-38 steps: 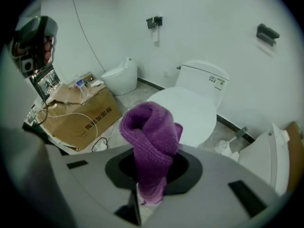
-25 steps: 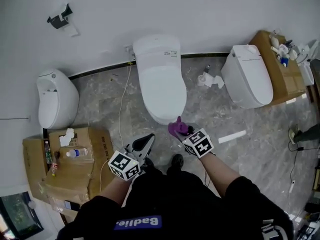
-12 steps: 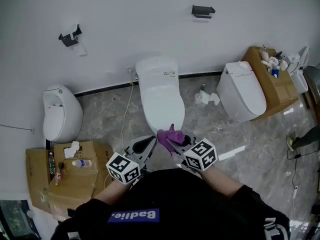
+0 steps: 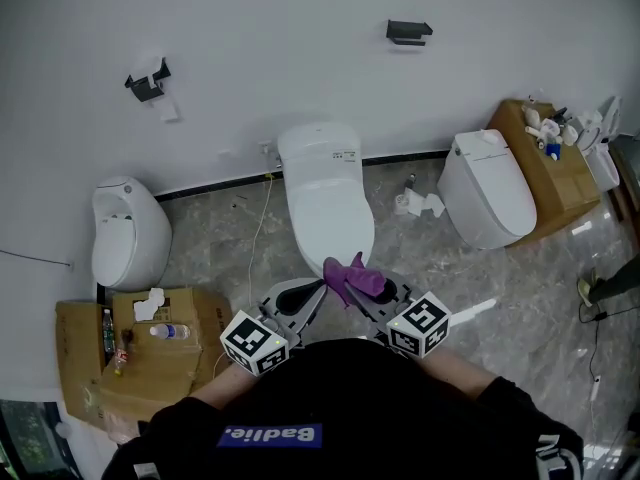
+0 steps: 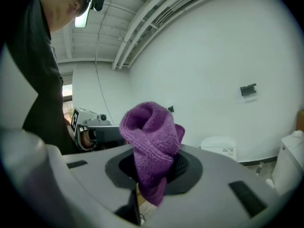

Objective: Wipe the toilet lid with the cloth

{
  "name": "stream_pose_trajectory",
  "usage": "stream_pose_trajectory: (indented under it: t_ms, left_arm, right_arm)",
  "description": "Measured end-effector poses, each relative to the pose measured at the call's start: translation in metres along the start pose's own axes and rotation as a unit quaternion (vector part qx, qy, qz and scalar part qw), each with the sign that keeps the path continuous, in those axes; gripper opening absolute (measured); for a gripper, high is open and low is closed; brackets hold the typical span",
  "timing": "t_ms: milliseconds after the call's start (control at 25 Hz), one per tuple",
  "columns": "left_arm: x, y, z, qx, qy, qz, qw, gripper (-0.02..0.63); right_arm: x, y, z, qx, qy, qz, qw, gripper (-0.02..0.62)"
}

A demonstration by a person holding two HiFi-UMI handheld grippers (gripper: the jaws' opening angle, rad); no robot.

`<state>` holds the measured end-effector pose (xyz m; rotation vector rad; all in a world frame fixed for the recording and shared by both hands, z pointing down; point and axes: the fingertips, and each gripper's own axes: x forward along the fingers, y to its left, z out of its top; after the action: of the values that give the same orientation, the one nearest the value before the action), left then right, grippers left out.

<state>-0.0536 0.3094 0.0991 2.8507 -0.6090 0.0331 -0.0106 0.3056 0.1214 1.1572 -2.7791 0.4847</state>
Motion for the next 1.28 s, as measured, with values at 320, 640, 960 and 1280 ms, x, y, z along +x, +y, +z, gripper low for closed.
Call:
stream_pose_trajectory:
  t_ms: [320, 640, 960, 1280]
  left_arm:
    - [0.003, -0.012, -0.004, 0.019, 0.003, -0.012, 0.9997, 0.017]
    - [0.001, -0.013, -0.004, 0.02, 0.002, -0.01, 0.9997, 0.017]
    - [0.002, -0.02, -0.01, 0.02, 0.005, -0.016, 0.9997, 0.017]
    - [-0.001, -0.017, -0.009, 0.02, 0.0, -0.011, 0.9997, 0.017]
  right_arm:
    - [-0.014, 0.009, -0.005, -0.021, -0.025, 0.017, 0.999, 0.083]
    - [-0.013, 0.013, -0.004, -0.031, -0.025, 0.023, 0.999, 0.083]
    - [-0.016, 0.012, -0.019, -0.028, -0.013, 0.018, 0.999, 0.083]
    - [-0.015, 0.013, -0.022, -0.026, -0.011, 0.013, 1.0, 0.083]
